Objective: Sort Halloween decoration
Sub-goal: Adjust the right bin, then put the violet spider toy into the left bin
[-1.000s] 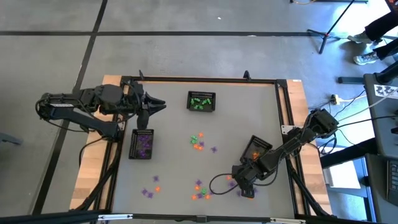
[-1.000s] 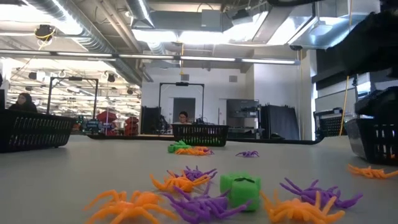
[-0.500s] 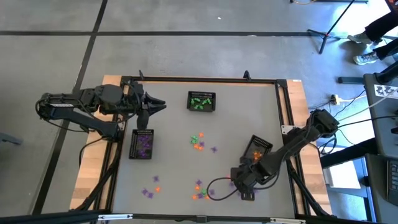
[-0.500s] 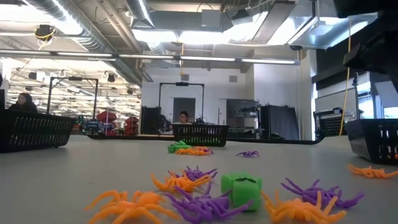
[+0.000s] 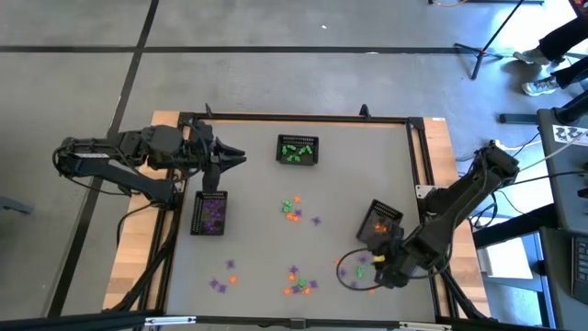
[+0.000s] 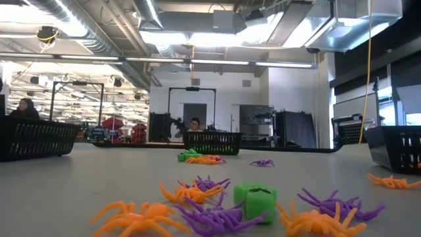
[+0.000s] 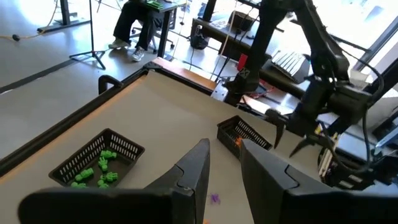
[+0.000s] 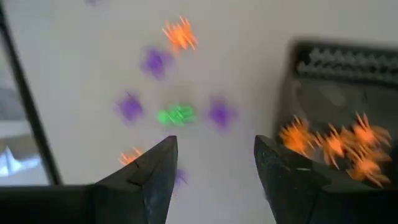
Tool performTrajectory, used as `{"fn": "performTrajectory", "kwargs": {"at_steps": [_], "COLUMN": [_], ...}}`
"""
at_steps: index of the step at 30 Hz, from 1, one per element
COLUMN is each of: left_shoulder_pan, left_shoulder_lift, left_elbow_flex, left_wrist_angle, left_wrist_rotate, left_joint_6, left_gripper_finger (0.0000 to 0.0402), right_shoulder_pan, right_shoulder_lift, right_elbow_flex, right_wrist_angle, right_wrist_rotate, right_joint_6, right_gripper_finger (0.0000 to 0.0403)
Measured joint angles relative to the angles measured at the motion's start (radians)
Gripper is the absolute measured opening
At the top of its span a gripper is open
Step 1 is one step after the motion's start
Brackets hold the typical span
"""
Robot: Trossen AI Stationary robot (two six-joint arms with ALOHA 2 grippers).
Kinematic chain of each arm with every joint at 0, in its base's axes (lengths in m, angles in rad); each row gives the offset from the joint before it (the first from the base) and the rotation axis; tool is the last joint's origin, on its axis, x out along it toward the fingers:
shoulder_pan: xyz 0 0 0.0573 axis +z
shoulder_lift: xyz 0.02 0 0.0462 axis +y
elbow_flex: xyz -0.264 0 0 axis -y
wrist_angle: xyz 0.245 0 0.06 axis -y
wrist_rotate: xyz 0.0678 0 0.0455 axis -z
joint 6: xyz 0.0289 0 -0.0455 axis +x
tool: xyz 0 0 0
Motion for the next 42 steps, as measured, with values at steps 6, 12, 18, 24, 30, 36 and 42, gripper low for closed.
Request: {"fn": "performTrajectory", "kwargs": {"at_steps": [6,12,18,24,30,36,42], "left_shoulder_pan": [0.000,0.000,-0.001,0.000,0.000,0.000,0.000], "left_shoulder_lift": [0.019,0.041,0.064,0.070,0.070,0.070,0.070], "left_elbow_flex": [0.000,0.000,0.000,0.000,0.000,0.000,0.000], "left_wrist_angle": [-0.001,0.005,0.004,0.004,0.003,0.003,0.003], "left_wrist_rotate": [0.003,0.022,0.027,0.027,0.029,0.030,0.030], "left_joint_6": [0.014,0.012,0.013,0.013,0.013,0.013,0.018], "left_gripper_finger": [0.0082,0.0082,0.0082,0.0082,0.0082,0.0082,0.0082], "right_shoulder_pan": [0.006,-0.037,-0.127,-0.204,-0.223,-0.143,-0.055], "right_shoulder_lift": [-0.013,-0.017,-0.040,-0.078,-0.162,-0.247,-0.169], "right_elbow_flex": [-0.086,-0.109,-0.109,-0.109,-0.109,-0.109,-0.108], "right_wrist_angle": [0.001,-0.096,-0.212,-0.332,-0.356,-0.110,0.135], "right_wrist_rotate": [-0.063,-0.061,-0.025,-0.001,0.038,0.135,0.138], "right_joint_6": [0.005,0.044,0.056,0.076,0.113,0.086,0.001], "right_gripper_finger": [0.0190,0.0189,0.0189,0.0189,0.0189,0.0188,0.0188]}}
